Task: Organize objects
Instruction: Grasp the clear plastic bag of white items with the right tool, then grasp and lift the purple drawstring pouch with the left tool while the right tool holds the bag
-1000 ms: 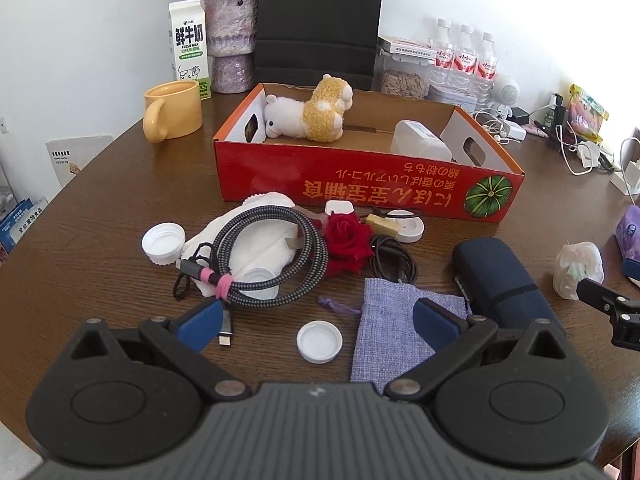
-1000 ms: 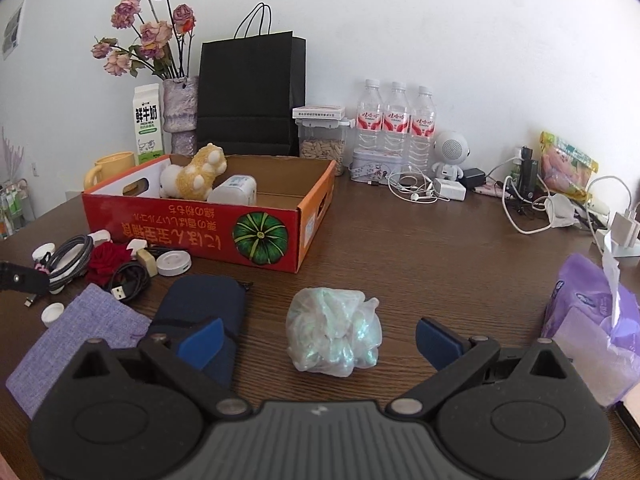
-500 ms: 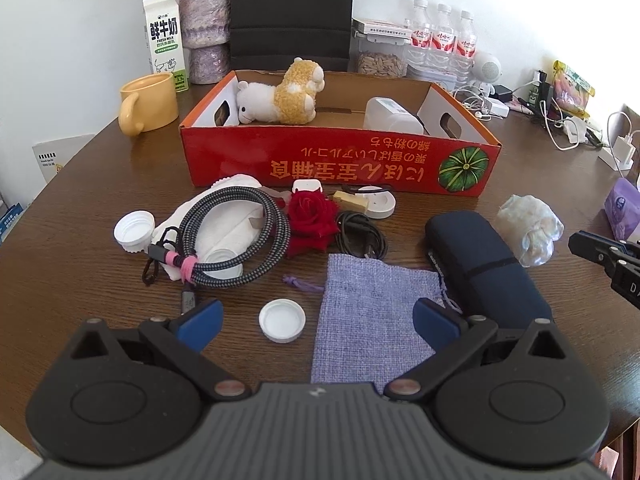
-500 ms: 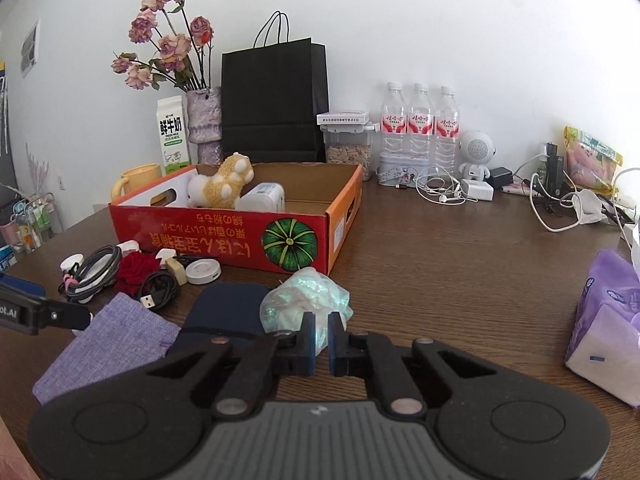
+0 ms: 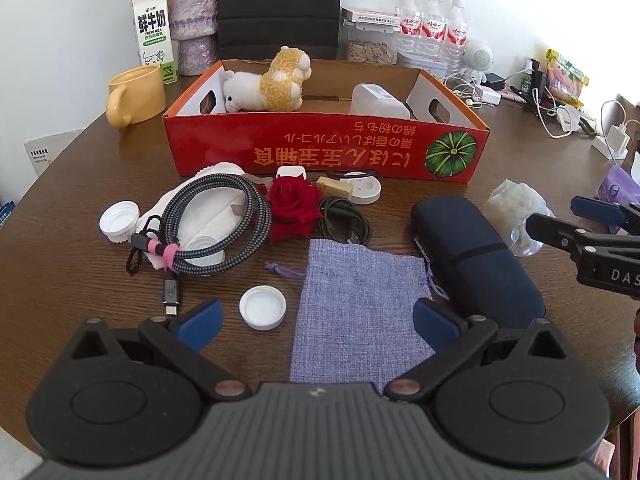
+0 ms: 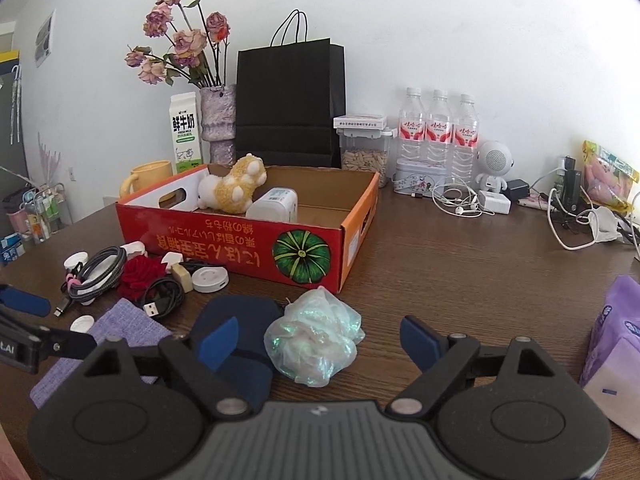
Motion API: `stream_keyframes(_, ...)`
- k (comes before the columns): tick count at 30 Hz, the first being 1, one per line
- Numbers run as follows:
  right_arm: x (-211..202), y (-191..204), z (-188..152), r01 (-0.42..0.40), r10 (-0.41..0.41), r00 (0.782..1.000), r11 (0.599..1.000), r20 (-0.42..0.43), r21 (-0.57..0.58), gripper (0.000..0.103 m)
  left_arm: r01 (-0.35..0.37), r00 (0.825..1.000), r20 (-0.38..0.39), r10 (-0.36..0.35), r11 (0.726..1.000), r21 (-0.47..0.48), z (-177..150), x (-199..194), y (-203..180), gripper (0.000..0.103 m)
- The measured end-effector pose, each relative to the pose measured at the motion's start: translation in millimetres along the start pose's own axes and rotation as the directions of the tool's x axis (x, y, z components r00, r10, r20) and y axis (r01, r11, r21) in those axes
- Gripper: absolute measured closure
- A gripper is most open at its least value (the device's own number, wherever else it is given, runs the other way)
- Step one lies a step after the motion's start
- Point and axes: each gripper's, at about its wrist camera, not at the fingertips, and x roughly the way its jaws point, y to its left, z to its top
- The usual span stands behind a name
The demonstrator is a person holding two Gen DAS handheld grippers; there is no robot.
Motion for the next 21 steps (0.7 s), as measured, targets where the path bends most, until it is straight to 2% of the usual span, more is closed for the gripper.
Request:
stream_keyframes(1, 3.4, -0.2, 0.8, -0.018, 0.018, 1.0, 1.0, -0.012, 0.001, 0.025, 0.0, 1.0, -0.002, 0.0, 1.0, 0.003, -0.2, 0.7, -1.1, 0.0)
stream_keyframes(2, 7.2, -0.1, 1.6, -0.041, 0.041, 0.999, 0.999, -0.025, 0.002, 0.041, 0.0, 1.0, -0.004, 0.0, 1.0, 0.004, -0.3, 1.0, -1.6, 0.0)
stream_keyframes(3, 10.4, 0.4, 1.9, -0.058, 0.058, 0.998, 0.998, -0.039, 0.006, 0.052, 0.001, 1.0, -0.005, -0.001, 1.0, 0.006, -0.5, 1.2, -1.9, 0.0)
stream_keyframes(4, 12.6, 0.8, 1.6, -0.069, 0.07, 0.996, 0.998, -0.05, 0.011, 0.073, 0.001, 1.0, -0.006, -0.001, 1.0, 0.007, -1.1, 1.1, -2.5, 0.0)
stream_keyframes(5, 13.6, 1.3, 1.0, -0.075, 0.075, 0.996, 0.997, -0.053, 0.014, 0.09, 0.0, 1.0, -0.006, 0.0, 1.0, 0.007, -1.3, 1.2, -3.2, 0.0)
stream_keyframes(8, 9.1, 1.8, -1.0, -0.069, 0.069, 0.997, 0.997, -0.029, 0.019, 0.098, -0.001, 1.0, -0.008, 0.001, 1.0, 0.006, -1.5, 1.2, -3.6, 0.0)
stream_keyframes(15, -16.7, 3.4, -3.8, -0.044, 0.044, 0.998, 0.999, 0.044, 0.007, 0.099, 0.016, 1.0, -0.022, -0.015, 1.0, 0.019, -3.3, 2.4, -10.1, 0.0)
stream_keyframes(21, -36.5, 10.1, -3.1, -0.03, 0.031, 0.995, 0.999, 0.096, -0.011, 0.099, 0.036, 0.996, -0.078, -0.032, 0.998, 0.049, -7.1, 11.6, -19.2, 0.0)
